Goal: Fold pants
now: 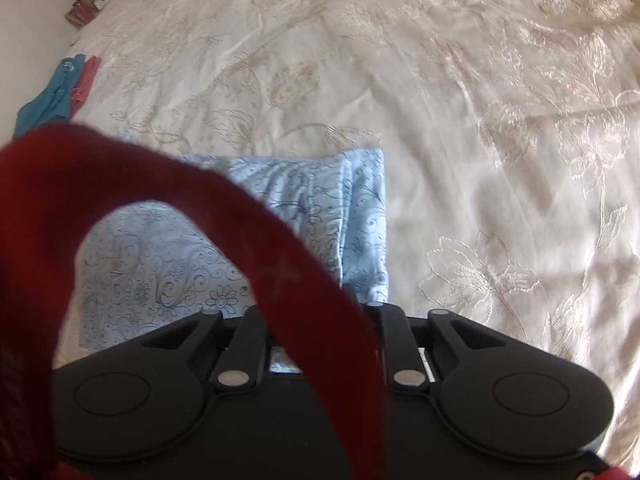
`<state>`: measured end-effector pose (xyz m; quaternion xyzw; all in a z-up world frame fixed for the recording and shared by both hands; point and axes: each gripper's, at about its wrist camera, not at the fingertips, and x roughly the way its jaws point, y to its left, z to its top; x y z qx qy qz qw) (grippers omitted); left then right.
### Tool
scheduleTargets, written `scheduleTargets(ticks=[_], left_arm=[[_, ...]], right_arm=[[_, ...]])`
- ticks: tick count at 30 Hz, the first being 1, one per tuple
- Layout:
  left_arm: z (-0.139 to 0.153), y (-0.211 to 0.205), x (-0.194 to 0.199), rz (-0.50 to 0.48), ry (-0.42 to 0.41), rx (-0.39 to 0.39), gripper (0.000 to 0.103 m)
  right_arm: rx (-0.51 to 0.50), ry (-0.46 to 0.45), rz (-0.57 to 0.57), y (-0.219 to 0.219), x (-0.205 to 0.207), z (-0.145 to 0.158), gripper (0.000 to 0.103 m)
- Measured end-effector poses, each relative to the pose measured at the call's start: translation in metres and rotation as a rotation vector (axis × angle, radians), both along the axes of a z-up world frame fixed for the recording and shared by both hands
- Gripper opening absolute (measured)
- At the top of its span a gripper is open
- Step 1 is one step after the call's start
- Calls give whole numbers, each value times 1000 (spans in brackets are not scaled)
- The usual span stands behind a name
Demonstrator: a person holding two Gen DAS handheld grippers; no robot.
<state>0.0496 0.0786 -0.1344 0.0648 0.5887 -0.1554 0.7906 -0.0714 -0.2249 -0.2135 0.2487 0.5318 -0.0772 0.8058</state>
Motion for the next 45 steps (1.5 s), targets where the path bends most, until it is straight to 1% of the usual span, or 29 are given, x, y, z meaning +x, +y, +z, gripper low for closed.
scheduleTargets(ticks=[2, 6, 8, 11, 13, 17, 22, 23, 24, 27, 29, 30, 33, 36, 42, 45], left_arm=[[2, -1, 1, -9, -11, -1, 22], [-1, -6, 11, -23, -12, -1, 22], [-4, -13, 20, -30, -16, -1, 22], [-9, -26, 36, -44, -34, -8, 22], [-15, -34, 47, -50, -32, 1, 22], [-28, -46, 69, -31, 1, 1, 22], [-42, -50, 83, -19, 28, 28, 22], [-45, -51, 85, -17, 37, 33, 22], [-48, -51, 87, -14, 44, 36, 22], [-56, -52, 91, -6, 64, 43, 22], [-61, -52, 94, -1, 73, 47, 22], [-63, -51, 96, 4, 77, 48, 23], [-68, -51, 101, 20, 86, 44, 26], [-72, -49, 105, 30, 95, 31, 26], [-74, -43, 107, 42, 100, 9, 26], [-73, -34, 111, 63, 115, -25, 26]], right_arm=[[33, -42, -34, -6, -6, 12, 41], [-43, -144, -22, -6, -11, 46, 41], [-40, -174, -15, -9, -4, 48, 41], [-18, -162, -19, -17, 17, 37, 41], [-16, -150, -18, -17, 27, 30, 41], [9, -138, -11, -21, 38, 23, 41], [43, -142, 0, -21, 42, 21, 41], [48, -139, 0, -21, 44, 20, 40], [48, -137, 3, -21, 45, 19, 37], [44, -133, 7, -20, 47, 18, 34], [33, -130, 11, -21, 49, 18, 31], [22, -124, 14, -21, 50, 17, 27], [17, -93, 7, -24, 51, 12, 26], [4, -73, -2, -26, 51, 5, 25], [32, -54, -47, -31, 50, -6, 23], [46, -47, -70, -34, 49, -12, 23]])
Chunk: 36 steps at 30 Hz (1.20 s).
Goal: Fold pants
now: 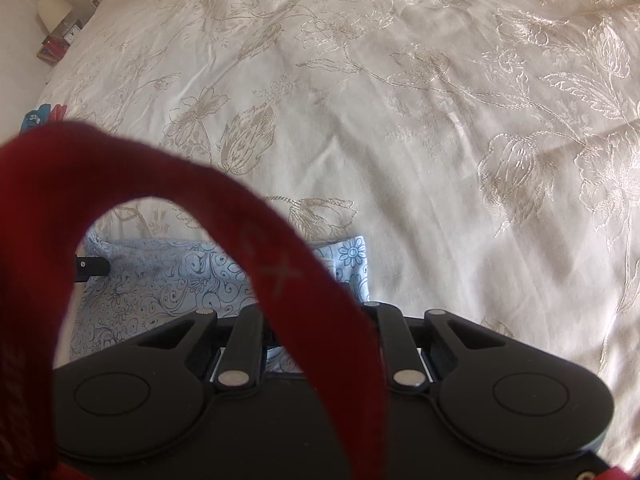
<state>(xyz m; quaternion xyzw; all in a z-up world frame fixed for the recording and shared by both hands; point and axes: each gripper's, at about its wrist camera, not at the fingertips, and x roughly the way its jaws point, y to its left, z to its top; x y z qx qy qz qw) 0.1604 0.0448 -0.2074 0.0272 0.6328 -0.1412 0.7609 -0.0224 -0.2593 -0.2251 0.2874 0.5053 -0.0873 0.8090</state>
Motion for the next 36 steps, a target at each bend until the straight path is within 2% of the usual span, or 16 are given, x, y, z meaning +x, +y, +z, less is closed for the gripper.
scheduleTargets(ticks=[4, 7, 10, 11, 12, 13, 16, 20, 23, 26, 28, 30, 31, 35, 36], left_arm=[[13, 20, 5, 39, -8, -47, 27], [27, 34, 7, 55, -64, -28, 26], [37, 42, 9, 77, -71, -39, 26], [40, 44, 7, 84, -76, -46, 26], [44, 45, 4, 83, -83, -52, 26], [47, 46, 0, 73, -88, -58, 26], [52, 46, -18, 21, -101, -66, 26], [52, 36, -50, -51, -115, -56, 26], [47, 36, -73, -80, -91, -57, 26], [37, 39, -90, -101, -55, -38, 26], [29, 41, -98, -118, -43, -3, 26], [23, 47, -104, -123, -31, 24, 26], [23, 50, -105, -116, -27, 23, 26], [34, 60, -103, -87, -54, -10, 26], [36, 60, -102, -87, -69, -19, 26]], right_arm=[[-4, -4, -6, 0, -3, 0, 24], [-7, -8, -8, 1, -5, 3, 24], [-8, -13, -10, 1, -8, 5, 25], [-10, -22, -10, 1, -10, 9, 26], [-14, -31, -9, 1, -12, 12, 33], [-25, -39, -8, 2, -14, 17, 36], [-83, -71, 12, 6, -22, 32, 37], [-112, -103, 94, 19, -35, 44, 37], [-111, -81, 174, 37, -44, 40, 37], [-159, -19, 209, 49, -53, 28, 38], [-172, 37, 180, 46, -60, 14, 40], [-138, 38, 120, 37, -67, 10, 50], [-128, 36, 103, 35, -68, 12, 51], [-152, -17, 103, 36, -70, 28, 51], [-140, -50, 94, 35, -72, 32, 55]])
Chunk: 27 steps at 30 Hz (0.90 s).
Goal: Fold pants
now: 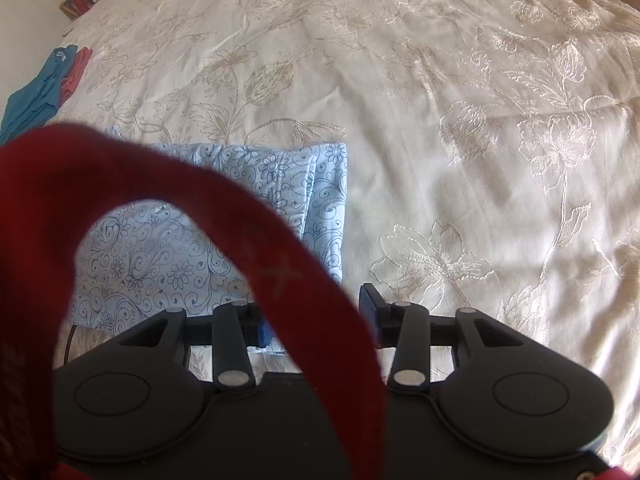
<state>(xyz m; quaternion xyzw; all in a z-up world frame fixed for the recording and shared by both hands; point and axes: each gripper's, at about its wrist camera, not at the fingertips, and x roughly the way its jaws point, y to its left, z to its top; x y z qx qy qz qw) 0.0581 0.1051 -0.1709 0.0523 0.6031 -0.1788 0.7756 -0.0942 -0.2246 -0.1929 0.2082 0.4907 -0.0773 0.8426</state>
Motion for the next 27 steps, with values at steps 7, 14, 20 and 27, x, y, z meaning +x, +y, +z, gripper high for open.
scheduleTargets(ticks=[7, 14, 20, 27], left_arm=[[-2, -14, 15, -7, -9, -59, 27], [-27, -33, 27, -45, 35, -48, 29], [-40, -37, 40, -29, 71, -60, 29], [-43, -32, 46, -31, 89, -97, 29]], right_arm=[[66, 9, -42, -7, 15, -11, 59], [117, 34, -30, -15, 29, -31, 63], [186, 20, -33, -21, 41, -43, 66], [218, -3, -21, -23, 54, -48, 66]])
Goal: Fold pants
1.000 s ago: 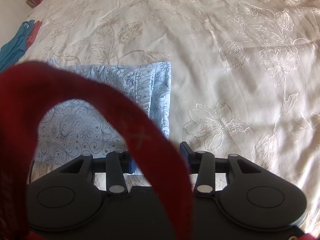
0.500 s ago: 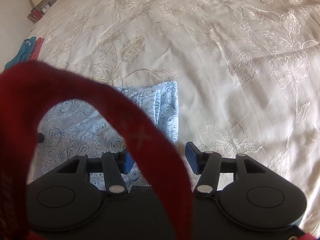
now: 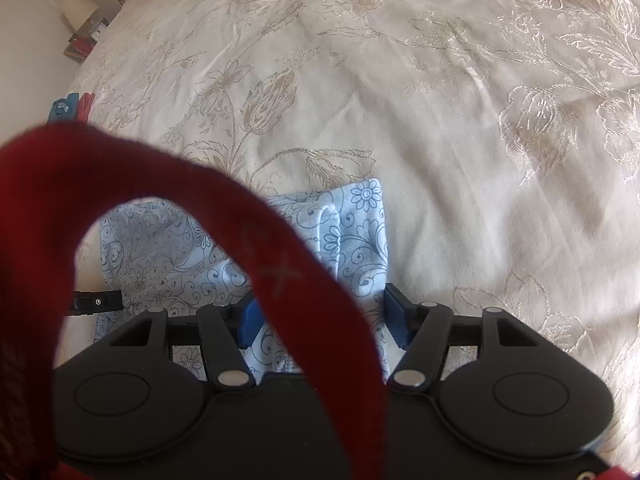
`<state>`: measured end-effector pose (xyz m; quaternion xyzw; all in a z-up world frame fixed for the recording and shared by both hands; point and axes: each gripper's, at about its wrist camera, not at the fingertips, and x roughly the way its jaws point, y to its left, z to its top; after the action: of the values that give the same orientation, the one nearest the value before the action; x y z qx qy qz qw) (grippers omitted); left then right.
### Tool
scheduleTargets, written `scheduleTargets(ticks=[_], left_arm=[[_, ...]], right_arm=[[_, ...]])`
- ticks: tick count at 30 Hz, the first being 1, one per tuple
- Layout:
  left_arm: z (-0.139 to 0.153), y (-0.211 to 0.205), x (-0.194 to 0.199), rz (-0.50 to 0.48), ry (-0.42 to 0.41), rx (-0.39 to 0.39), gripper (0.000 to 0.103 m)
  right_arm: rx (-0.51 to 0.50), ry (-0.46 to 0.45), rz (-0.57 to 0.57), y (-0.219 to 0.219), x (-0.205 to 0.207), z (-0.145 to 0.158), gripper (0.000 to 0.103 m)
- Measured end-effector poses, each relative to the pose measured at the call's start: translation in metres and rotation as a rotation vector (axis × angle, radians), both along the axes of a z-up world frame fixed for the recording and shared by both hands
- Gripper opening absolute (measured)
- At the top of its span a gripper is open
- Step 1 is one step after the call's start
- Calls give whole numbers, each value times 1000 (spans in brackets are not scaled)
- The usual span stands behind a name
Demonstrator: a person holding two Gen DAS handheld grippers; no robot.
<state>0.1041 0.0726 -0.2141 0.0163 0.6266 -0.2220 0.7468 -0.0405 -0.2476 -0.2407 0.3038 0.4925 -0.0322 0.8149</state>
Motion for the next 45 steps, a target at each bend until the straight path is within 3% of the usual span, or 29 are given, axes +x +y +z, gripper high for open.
scheduleTargets(ticks=[9, 14, 19, 23, 28, 30, 32, 33, 35, 40, 45], left_arm=[[9, 19, -1, 33, -12, -39, 33], [1, 32, 5, 73, 36, -103, 40], [-5, 27, 9, 67, 58, -155, 50], [-8, 12, 8, 55, 71, -220, 71], [-8, -10, 5, 15, 29, -175, 77], [-6, -13, 5, 15, 26, -143, 70], [-2, -15, 4, 28, 14, -87, 55], [0, -13, 4, 36, 14, -85, 49], [3, -7, 5, 58, 17, -104, 36], [18, -7, -3, 49, -51, -103, 26], [49, -7, -6, 75, -138, -107, 19]], right_arm=[[-7, -21, 30, 2, -2, 0, 66], [-10, -21, 42, 1, -2, 1, 66], [-18, -18, 53, 4, 0, 0, 66], [-22, -18, 59, 4, 2, 0, 66], [-20, -17, 59, 4, 2, 0, 66], [-16, -19, 60, 4, 2, 0, 65], [-10, -29, 67, 3, 1, 2, 52], [-9, -29, 68, 3, 0, 4, 43], [-11, -37, 74, 5, -1, 9, 36], [-23, -51, 72, 10, -2, 27, 28], [-45, -102, 101, 14, 3, 58, 27]])
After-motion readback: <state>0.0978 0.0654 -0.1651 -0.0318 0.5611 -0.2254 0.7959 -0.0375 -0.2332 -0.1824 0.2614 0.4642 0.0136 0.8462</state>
